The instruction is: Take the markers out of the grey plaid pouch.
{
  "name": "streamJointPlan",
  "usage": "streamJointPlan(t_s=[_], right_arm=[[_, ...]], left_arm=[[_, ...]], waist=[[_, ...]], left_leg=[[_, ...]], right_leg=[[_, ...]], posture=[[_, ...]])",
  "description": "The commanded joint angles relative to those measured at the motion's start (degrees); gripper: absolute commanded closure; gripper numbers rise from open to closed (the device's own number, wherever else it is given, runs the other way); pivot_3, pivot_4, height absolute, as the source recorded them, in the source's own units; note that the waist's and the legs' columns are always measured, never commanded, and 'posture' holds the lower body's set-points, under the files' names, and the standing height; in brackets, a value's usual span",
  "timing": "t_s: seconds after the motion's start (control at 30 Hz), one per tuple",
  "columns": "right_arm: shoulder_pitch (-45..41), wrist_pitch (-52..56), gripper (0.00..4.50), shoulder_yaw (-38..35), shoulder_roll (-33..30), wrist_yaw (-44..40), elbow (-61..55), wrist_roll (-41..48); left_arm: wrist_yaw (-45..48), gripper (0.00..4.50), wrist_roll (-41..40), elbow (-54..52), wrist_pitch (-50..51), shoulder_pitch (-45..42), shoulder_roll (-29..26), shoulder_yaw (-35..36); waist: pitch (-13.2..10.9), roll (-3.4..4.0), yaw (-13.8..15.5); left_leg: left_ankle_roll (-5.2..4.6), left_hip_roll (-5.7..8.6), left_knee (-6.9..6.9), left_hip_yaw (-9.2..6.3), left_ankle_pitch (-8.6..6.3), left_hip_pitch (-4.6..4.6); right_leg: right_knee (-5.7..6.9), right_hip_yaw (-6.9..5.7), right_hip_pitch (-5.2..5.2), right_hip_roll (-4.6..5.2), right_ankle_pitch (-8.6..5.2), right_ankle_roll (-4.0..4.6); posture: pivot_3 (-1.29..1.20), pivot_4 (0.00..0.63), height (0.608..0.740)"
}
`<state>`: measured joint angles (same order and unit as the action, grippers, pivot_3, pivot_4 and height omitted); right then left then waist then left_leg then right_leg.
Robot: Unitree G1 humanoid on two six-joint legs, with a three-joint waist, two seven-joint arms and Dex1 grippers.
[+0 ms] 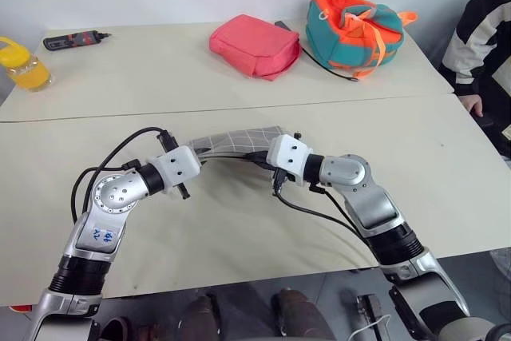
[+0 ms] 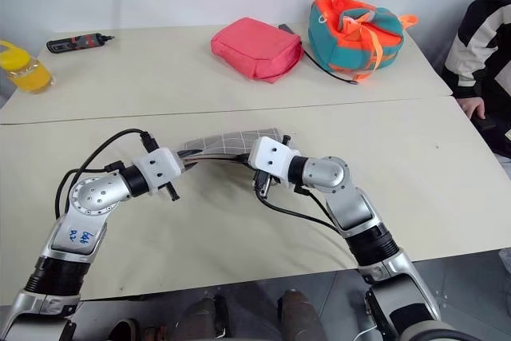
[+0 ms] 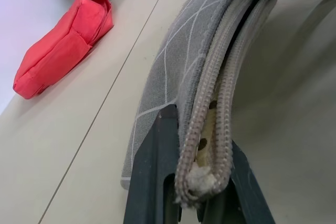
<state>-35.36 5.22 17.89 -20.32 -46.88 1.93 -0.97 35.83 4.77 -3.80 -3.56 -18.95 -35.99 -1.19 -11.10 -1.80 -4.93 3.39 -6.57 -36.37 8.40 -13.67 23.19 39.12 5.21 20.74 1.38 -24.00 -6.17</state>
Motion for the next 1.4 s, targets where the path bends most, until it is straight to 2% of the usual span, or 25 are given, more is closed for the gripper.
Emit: streamJointPlan(t_s=[0.03,0.07,0.3,0.5,0.8,0.93,1.03,1.17,1.4], right_arm=[[0.0,0.3,4.48,-1.0,1.6,-1.1,-2.5,3.4],[0.3,1.1,4.48,-1.3,2.1,-1.8,-3.4,4.9],[-0.3,-0.5,4.48,-0.6,0.4,1.0,-0.4,-0.8],[-0.9,-0.4,4.48,-1.4,1.1,1.8,-0.3,-0.1],[-3.9,-6.5,4.48,0.5,-1.2,9.0,4.6,-11.4],[-4.4,-9.5,4.48,2.4,-2.9,9.6,6.4,-16.1],[-3.9,-9.4,4.48,2.4,-3.3,8.2,6.5,-15.7],[-4.1,-9.8,3.28,2.0,-3.5,7.7,6.5,-15.6],[-4.7,-10.0,0.85,1.5,-2.9,8.5,7.4,-15.8]], left_arm=[[-0.2,4.5,-0.2,-2.5,-0.2,-0.3,0.1,0.0],[-0.3,4.5,-0.2,-2.5,-0.1,-0.2,0.1,0.0],[0.1,4.5,-0.8,-3.4,0.4,0.1,0.4,-0.1],[0.3,4.5,-0.8,-3.7,0.5,0.2,0.5,-0.3],[5.7,4.5,-4.0,-9.4,6.6,-1.7,1.0,-3.1],[6.0,4.5,-4.9,-11.2,8.7,-2.7,1.9,-3.2],[5.5,4.5,-4.9,-11.2,9.4,-3.2,2.6,-2.7],[5.0,4.5,-4.8,-10.5,9.3,-3.7,2.8,-2.2],[4.5,4.5,-4.6,-9.9,8.5,-3.5,2.9,-1.9]], waist=[[0.0,0.0,0.0],[0.0,0.0,0.0],[0.0,0.0,0.1],[0.0,0.0,0.0],[0.0,0.0,0.0],[0.0,0.0,0.0],[0.0,0.0,-0.1],[0.0,0.0,0.0],[0.0,0.0,0.0]], left_leg=[[0.0,0.0,0.0,0.0,0.0,0.0],[0.0,0.0,0.0,0.0,0.0,0.0],[-0.01,0.01,-0.07,-0.01,-0.01,0.0],[-0.01,0.0,-0.07,0.0,-0.01,0.0],[0.0,0.01,-0.11,0.0,-0.01,0.0],[0.0,0.02,-0.12,0.01,-0.01,0.0],[0.0,0.01,-0.16,0.0,-0.01,-0.01],[0.0,0.0,-0.25,-0.01,-0.01,-0.01],[0.0,0.0,-0.27,-0.01,-0.01,-0.01]], right_leg=[[0.0,0.0,0.0,0.0,0.0,0.0],[0.0,0.0,0.0,0.0,0.0,0.0],[0.01,0.0,-0.03,0.02,0.0,0.0],[0.06,0.0,-0.01,-0.01,0.0,0.0],[0.08,0.0,-0.01,0.01,0.0,0.0],[0.08,0.01,-0.01,0.01,0.0,0.0],[0.1,0.01,0.0,-0.01,0.0,0.0],[0.12,0.01,0.0,-0.01,0.0,0.0],[0.13,0.01,-0.01,0.0,0.0,0.0]], posture=[[0.0,0.15,0.74],[0.0,0.15,0.74],[0.0,0.15,0.74],[0.0,0.15,0.74],[0.0,0.15,0.74],[0.0,0.15,0.74],[0.0,0.15,0.74],[0.0,0.15,0.74],[0.0,0.15,0.74]])
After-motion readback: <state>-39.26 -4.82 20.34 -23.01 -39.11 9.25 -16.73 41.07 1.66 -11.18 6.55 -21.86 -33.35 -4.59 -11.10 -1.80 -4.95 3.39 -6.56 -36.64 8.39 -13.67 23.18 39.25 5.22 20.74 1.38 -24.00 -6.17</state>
